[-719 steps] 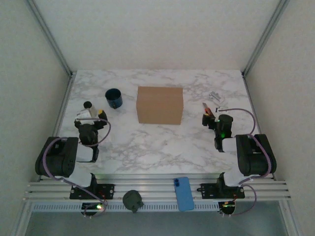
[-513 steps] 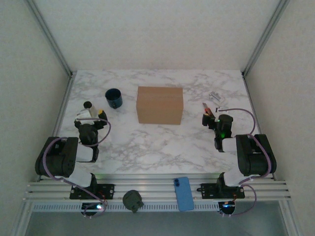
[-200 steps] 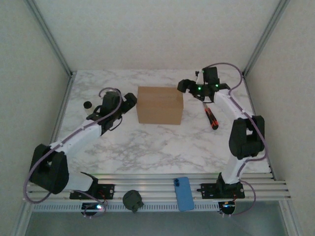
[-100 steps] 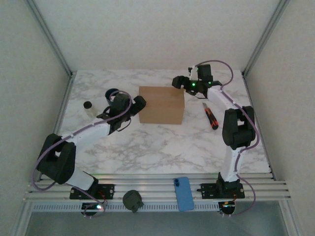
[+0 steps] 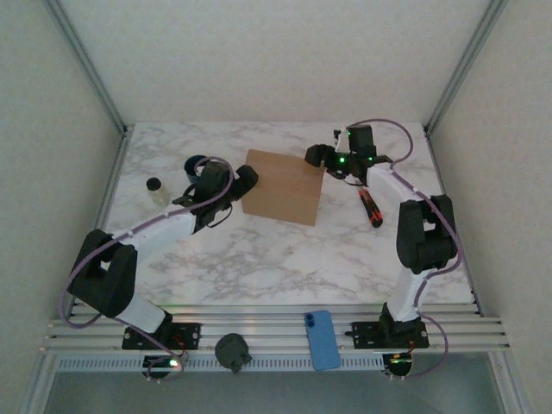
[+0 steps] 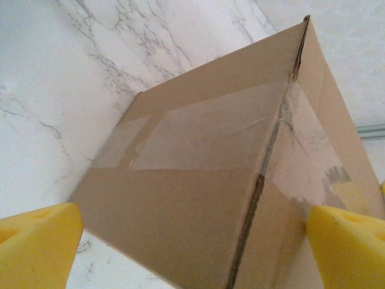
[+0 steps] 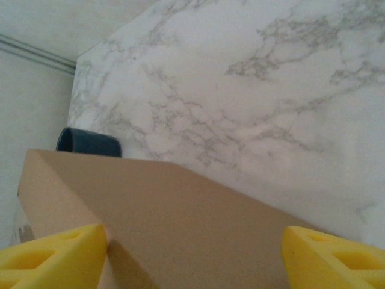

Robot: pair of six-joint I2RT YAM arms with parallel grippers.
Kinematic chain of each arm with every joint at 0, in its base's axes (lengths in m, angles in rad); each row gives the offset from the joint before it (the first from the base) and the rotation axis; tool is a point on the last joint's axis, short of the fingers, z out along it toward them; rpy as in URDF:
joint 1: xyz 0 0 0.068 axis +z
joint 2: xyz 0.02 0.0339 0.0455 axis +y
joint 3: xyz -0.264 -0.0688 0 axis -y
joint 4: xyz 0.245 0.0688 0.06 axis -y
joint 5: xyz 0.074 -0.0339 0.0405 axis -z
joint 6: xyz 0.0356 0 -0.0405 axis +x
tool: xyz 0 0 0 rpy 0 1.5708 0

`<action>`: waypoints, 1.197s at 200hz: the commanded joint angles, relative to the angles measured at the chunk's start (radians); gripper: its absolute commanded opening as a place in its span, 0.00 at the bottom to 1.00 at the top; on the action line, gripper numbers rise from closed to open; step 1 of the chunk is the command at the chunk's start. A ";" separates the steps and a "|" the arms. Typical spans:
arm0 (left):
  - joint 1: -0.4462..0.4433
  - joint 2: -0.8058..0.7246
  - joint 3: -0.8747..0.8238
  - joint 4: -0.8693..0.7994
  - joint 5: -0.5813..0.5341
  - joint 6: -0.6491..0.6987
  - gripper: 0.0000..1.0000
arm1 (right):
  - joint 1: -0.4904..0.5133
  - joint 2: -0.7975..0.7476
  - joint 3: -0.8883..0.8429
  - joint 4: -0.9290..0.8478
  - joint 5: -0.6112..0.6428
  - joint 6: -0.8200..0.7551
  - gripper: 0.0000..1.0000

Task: Unpack the express box

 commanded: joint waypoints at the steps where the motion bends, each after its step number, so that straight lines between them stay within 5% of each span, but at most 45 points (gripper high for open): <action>1: -0.005 0.018 0.024 -0.017 -0.029 -0.019 0.96 | 0.044 -0.065 -0.058 -0.011 0.012 0.063 0.76; 104: 0.058 -0.024 -0.008 -0.016 -0.047 0.041 1.00 | 0.113 -0.195 -0.136 -0.127 0.133 0.161 0.82; 178: 0.088 -0.145 0.050 -0.107 -0.076 0.185 1.00 | -0.030 -0.282 0.108 -0.654 0.437 -0.149 0.99; 239: 0.086 -0.239 0.120 -0.201 -0.106 0.261 1.00 | -0.144 -0.228 0.018 -0.793 0.458 -0.347 0.96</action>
